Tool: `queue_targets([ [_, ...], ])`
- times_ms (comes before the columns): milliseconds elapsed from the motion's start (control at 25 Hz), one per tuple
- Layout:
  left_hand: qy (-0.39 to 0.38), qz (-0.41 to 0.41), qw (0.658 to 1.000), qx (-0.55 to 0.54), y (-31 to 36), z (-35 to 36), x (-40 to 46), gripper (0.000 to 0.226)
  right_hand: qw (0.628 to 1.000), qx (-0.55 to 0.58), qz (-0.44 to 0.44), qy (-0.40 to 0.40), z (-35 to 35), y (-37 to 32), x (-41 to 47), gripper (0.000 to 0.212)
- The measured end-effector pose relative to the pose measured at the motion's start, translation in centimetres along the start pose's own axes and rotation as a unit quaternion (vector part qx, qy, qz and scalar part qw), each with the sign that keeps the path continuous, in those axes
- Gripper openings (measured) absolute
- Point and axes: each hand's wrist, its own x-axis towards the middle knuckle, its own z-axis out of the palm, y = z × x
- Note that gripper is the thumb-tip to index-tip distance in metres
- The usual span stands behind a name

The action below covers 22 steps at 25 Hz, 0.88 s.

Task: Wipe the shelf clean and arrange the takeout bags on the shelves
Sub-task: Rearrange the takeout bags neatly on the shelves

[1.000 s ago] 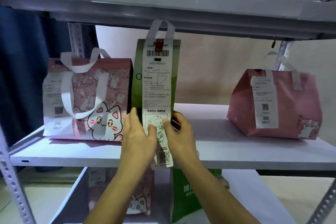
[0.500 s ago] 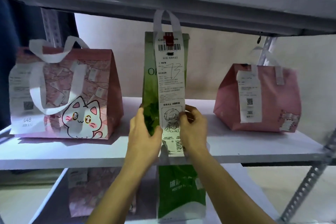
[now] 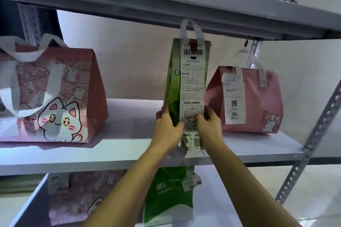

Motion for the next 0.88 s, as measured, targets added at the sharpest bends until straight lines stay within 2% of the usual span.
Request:
queue_targets([
  [200, -0.013, -0.014, 1.0, 0.001, 0.1, -0.9, -0.6, 0.064, 1.0, -0.009, -0.02, -0.007, -0.1, -0.7, -0.8, 0.031],
  [320, -0.005, -0.032, 0.998, 0.045, 0.2, -3.2, -2.1, 0.069, 0.997, -0.016, -0.077, 0.017, 0.2, -1.8, -2.4, 0.047],
  [440, 0.028, 0.037, 0.997, 0.059, 0.3, -7.8, -4.2, 0.06, 0.988, 0.008, -0.154, -0.005, 2.4, -3.7, -4.3, 0.05],
  [560, 0.135, 0.096, 0.982, 0.09, 0.3, -13.3, -6.2, 0.041, 0.983, 0.01, -0.169, -0.069, 6.4, -4.6, -6.5, 0.041],
  [680, 0.294, 0.066, 0.945, 0.128, -1.1, -19.2, -7.2, 0.028, 0.974, -0.02, -0.153, -0.166, 11.1, -3.9, -9.3, 0.045],
  [760, 0.378, 0.021, 0.91, 0.168, -2.8, -23.1, -7.4, 0.034, 0.962, -0.048, -0.146, -0.226, 13.7, -3.2, -11.0, 0.047],
  [880, 0.44, -0.037, 0.879, 0.18, -5.2, -27.8, -7.4, 0.052, 0.95, -0.037, -0.118, -0.288, 16.3, -2.8, -12.9, 0.048],
])
